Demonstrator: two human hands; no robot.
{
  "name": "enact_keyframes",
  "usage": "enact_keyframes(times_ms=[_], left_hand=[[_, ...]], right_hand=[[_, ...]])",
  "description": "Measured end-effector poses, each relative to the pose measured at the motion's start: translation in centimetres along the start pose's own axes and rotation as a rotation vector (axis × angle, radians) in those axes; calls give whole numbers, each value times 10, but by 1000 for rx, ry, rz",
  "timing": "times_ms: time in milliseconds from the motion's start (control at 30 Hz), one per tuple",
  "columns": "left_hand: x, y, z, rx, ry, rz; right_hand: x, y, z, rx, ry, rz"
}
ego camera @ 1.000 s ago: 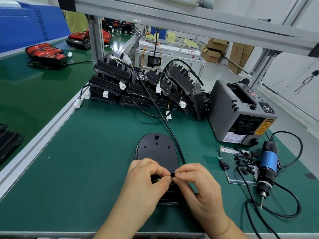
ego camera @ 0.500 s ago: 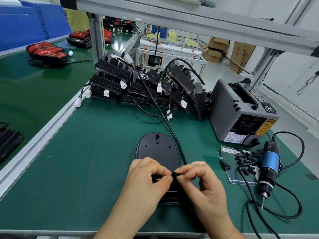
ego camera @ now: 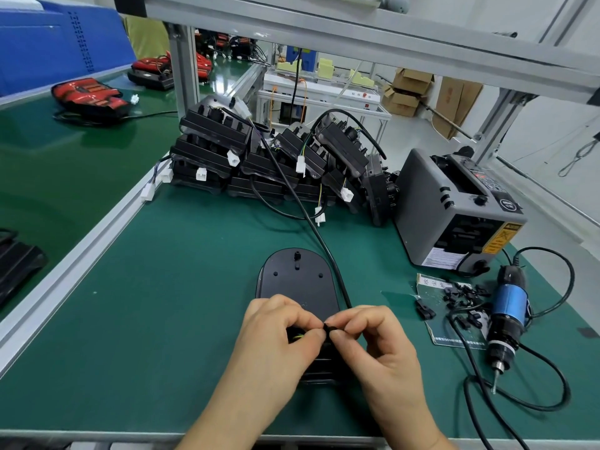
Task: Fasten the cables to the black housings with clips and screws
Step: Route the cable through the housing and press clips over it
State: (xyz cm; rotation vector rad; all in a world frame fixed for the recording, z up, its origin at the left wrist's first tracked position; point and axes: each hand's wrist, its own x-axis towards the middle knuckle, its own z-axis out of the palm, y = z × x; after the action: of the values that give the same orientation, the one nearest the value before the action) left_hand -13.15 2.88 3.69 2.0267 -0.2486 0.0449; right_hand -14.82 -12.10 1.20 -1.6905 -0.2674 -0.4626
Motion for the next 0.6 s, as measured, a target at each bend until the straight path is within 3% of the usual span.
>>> enact_keyframes(times_ms=[133, 333, 600], left_hand=[[0, -1, 1, -8, 11, 19], [-1, -3, 2, 10, 41, 54], [-1, -4, 3, 9, 33, 66]], right_hand=[[1, -3, 0, 2, -7, 91], [4, -14, -3, -180, -46, 231], [26, -35, -15, -398, -247, 332]])
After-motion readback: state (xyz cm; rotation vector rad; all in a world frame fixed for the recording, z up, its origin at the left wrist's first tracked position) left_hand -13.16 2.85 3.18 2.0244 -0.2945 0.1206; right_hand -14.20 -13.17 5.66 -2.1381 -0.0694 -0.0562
